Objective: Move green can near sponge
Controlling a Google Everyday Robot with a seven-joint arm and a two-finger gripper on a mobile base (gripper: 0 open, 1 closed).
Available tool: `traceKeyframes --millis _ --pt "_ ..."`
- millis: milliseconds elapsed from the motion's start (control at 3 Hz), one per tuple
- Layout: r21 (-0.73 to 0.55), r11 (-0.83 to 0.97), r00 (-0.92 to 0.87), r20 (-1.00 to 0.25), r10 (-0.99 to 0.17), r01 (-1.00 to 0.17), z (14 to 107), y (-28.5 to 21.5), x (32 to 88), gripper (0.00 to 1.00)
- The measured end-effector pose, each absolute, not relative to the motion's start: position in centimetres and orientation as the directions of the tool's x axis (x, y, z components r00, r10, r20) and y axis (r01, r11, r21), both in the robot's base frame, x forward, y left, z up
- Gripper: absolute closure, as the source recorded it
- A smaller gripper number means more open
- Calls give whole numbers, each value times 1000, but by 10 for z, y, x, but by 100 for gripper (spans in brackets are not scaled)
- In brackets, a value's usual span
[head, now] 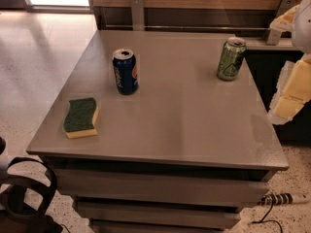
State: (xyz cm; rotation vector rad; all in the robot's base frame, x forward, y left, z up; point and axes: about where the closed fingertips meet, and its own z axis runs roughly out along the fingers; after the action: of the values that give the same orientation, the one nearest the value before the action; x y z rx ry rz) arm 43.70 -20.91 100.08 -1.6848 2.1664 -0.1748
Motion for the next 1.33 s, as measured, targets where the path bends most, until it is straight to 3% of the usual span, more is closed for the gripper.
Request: traceKeyframes --millis 667,1333 --pt "-334 281 -206 -244 -948 -900 1002 -213 445 0" --pt "-319 432 -271 -442 -855 -844 985 -260 515 0"
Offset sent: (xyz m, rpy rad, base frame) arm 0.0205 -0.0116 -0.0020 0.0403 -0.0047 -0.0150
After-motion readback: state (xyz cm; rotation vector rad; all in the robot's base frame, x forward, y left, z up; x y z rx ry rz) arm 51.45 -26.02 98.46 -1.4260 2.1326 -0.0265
